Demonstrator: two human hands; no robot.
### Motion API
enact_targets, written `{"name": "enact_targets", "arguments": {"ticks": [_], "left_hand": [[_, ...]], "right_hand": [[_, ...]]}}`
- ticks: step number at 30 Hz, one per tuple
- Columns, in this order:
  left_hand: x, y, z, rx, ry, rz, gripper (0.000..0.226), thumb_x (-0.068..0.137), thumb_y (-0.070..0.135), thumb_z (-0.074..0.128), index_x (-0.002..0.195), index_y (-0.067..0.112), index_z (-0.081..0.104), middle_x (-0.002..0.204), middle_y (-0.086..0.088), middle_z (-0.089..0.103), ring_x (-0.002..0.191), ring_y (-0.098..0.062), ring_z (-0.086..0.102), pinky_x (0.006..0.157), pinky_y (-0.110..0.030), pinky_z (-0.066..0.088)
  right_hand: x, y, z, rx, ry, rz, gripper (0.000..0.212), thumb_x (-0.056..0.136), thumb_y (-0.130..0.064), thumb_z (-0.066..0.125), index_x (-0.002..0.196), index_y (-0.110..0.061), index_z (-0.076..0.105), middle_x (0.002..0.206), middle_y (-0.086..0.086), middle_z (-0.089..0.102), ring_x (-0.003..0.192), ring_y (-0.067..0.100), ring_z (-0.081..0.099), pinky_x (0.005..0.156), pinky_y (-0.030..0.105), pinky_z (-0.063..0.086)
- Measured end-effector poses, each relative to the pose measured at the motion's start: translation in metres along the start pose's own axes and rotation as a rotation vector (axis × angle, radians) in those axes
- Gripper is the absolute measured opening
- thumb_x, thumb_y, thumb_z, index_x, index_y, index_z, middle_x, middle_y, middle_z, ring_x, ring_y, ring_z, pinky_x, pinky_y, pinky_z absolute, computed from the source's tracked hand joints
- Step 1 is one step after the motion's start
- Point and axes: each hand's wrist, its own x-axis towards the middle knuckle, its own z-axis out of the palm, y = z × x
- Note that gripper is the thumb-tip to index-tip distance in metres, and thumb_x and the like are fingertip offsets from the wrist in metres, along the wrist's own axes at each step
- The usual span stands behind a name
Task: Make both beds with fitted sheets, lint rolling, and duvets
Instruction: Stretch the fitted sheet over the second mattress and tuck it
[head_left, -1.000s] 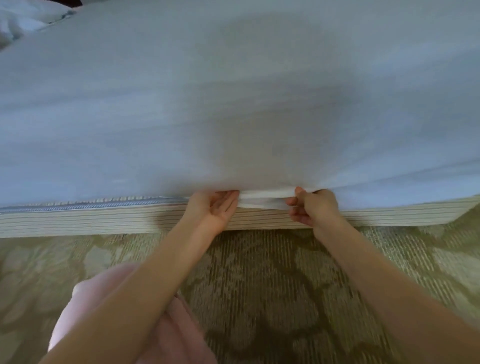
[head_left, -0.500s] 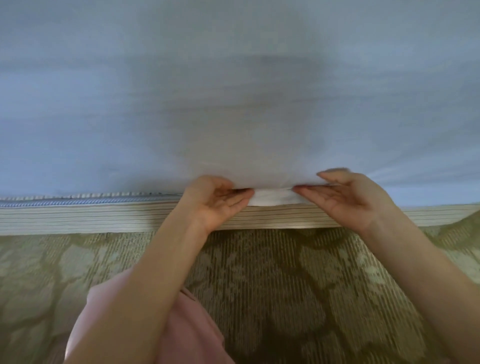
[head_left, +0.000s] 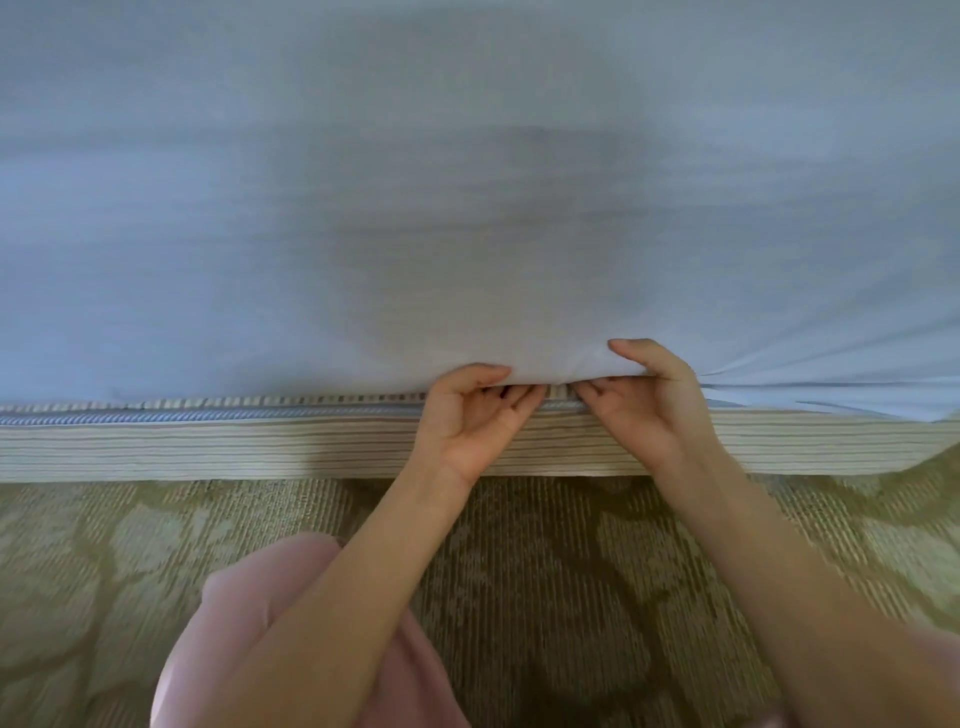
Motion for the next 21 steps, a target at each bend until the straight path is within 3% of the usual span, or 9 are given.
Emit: {"name": "enact_targets", "arguments": {"ticks": [4, 8, 12, 15, 19, 21], "left_hand": [[0.011, -0.003, -0.002, -0.048, -0.032, 0.022, 0.048, 0.065, -0.011, 0.042, 0.108, 0.006, 0.056, 0.11, -0.015, 0.062, 0.121, -0.033, 0.049, 0.11, -0.048, 0.033], [0.009, 0.0, -0.005, 0.07, -0.06, -0.01, 0.043, 0.069, -0.006, 0.045, 0.108, 0.01, 0.056, 0.111, -0.012, 0.062, 0.118, -0.03, 0.053, 0.107, -0.045, 0.037], [0.003, -0.003, 0.002, 0.242, 0.1, 0.013, 0.036, 0.078, 0.001, 0.046, 0.11, 0.012, 0.057, 0.124, -0.01, 0.061, 0.115, -0.028, 0.058, 0.1, -0.044, 0.04], [-0.012, -0.004, 0.003, 0.314, 0.229, 0.065, 0.02, 0.09, 0.003, 0.041, 0.104, 0.004, 0.055, 0.122, -0.019, 0.058, 0.111, -0.033, 0.059, 0.101, -0.04, 0.04], [-0.028, 0.005, -0.005, 0.222, 0.104, -0.071, 0.038, 0.086, 0.002, 0.045, 0.122, -0.01, 0.05, 0.126, -0.028, 0.056, 0.118, -0.035, 0.056, 0.106, -0.042, 0.039], [-0.026, 0.003, -0.005, 0.148, 0.076, -0.102, 0.038, 0.089, 0.001, 0.043, 0.124, -0.012, 0.048, 0.129, -0.029, 0.054, 0.121, -0.036, 0.053, 0.107, -0.043, 0.037]], "right_hand": [[0.006, 0.005, -0.001, 0.033, -0.024, -0.023, 0.045, 0.07, -0.002, 0.055, 0.115, -0.004, 0.056, 0.117, 0.011, 0.062, 0.113, 0.025, 0.057, 0.107, 0.034, 0.039], [0.002, -0.008, -0.01, -0.126, -0.081, 0.088, 0.05, 0.076, -0.005, 0.059, 0.125, -0.006, 0.053, 0.125, 0.009, 0.06, 0.114, 0.021, 0.058, 0.1, 0.029, 0.045], [-0.002, -0.016, -0.013, -0.263, -0.089, 0.145, 0.036, 0.078, -0.005, 0.058, 0.114, -0.008, 0.062, 0.114, 0.006, 0.068, 0.101, 0.015, 0.066, 0.094, 0.024, 0.049], [-0.004, -0.016, -0.012, -0.283, -0.084, 0.144, 0.033, 0.077, -0.004, 0.058, 0.109, -0.011, 0.064, 0.109, 0.004, 0.07, 0.096, 0.013, 0.067, 0.093, 0.024, 0.048], [-0.004, -0.016, -0.013, -0.295, -0.077, 0.145, 0.036, 0.076, -0.003, 0.06, 0.112, -0.011, 0.063, 0.11, 0.004, 0.069, 0.097, 0.014, 0.067, 0.093, 0.024, 0.048], [-0.004, -0.017, -0.013, -0.316, -0.069, 0.172, 0.044, 0.069, -0.005, 0.071, 0.112, -0.01, 0.064, 0.109, 0.005, 0.07, 0.095, 0.014, 0.068, 0.091, 0.023, 0.051]]}}
